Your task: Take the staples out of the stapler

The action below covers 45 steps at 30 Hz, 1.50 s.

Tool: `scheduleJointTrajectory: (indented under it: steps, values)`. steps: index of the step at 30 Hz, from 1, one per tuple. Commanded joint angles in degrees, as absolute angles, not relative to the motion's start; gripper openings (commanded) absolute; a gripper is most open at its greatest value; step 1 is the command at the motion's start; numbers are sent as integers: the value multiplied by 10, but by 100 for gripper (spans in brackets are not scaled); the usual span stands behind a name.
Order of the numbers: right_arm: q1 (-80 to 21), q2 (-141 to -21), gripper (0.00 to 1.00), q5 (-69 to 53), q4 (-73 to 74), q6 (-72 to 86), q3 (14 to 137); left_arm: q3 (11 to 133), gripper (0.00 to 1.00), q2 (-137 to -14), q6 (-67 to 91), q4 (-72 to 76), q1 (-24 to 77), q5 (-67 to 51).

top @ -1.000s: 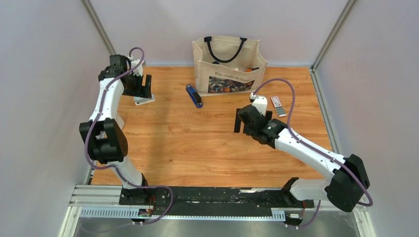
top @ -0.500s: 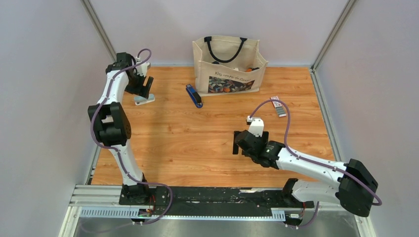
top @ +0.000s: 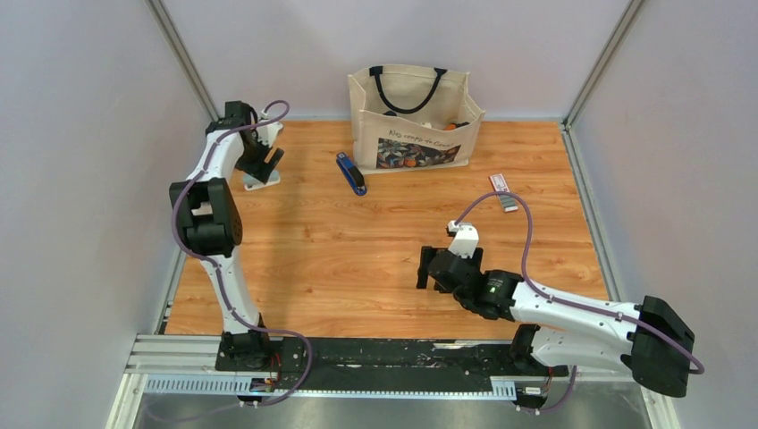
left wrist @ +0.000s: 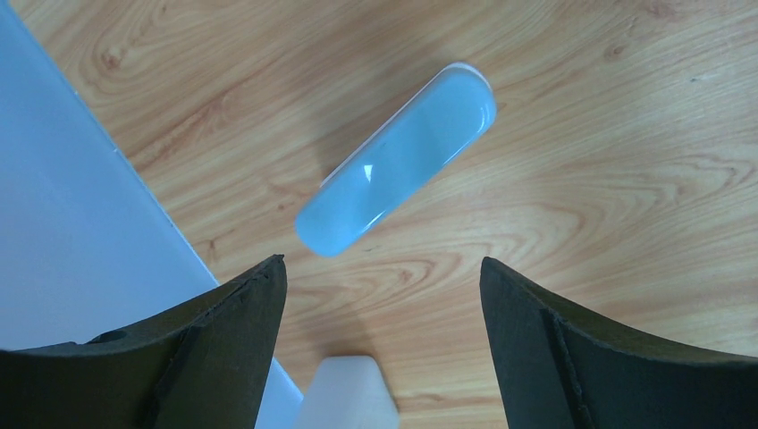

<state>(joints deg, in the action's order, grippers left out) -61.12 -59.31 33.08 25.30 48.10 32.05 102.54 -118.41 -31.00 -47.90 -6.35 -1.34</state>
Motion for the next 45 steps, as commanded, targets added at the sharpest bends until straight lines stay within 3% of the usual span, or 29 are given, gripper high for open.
scheduleJointTrajectory:
  steps: [1,23,31,34,37,45]
  values:
    - [-617,-580,100,339,215,492,316,1045,88,-1205,-348,-463,-60,-3]
    - [-621,-613,100,325,183,496,315,1042,85,-1254,-406,-432,-49,-2]
    - [-622,-614,100,331,179,501,316,994,54,-1231,-414,-420,-46,-18]
    - [-623,-613,100,332,180,500,316,976,49,-1222,-414,-410,-45,-16]
    - [-624,-610,100,333,180,501,314,967,37,-1211,-403,-414,-43,-16]
    - [-631,-598,100,345,192,490,318,836,36,-1058,-322,-431,-3,-44]
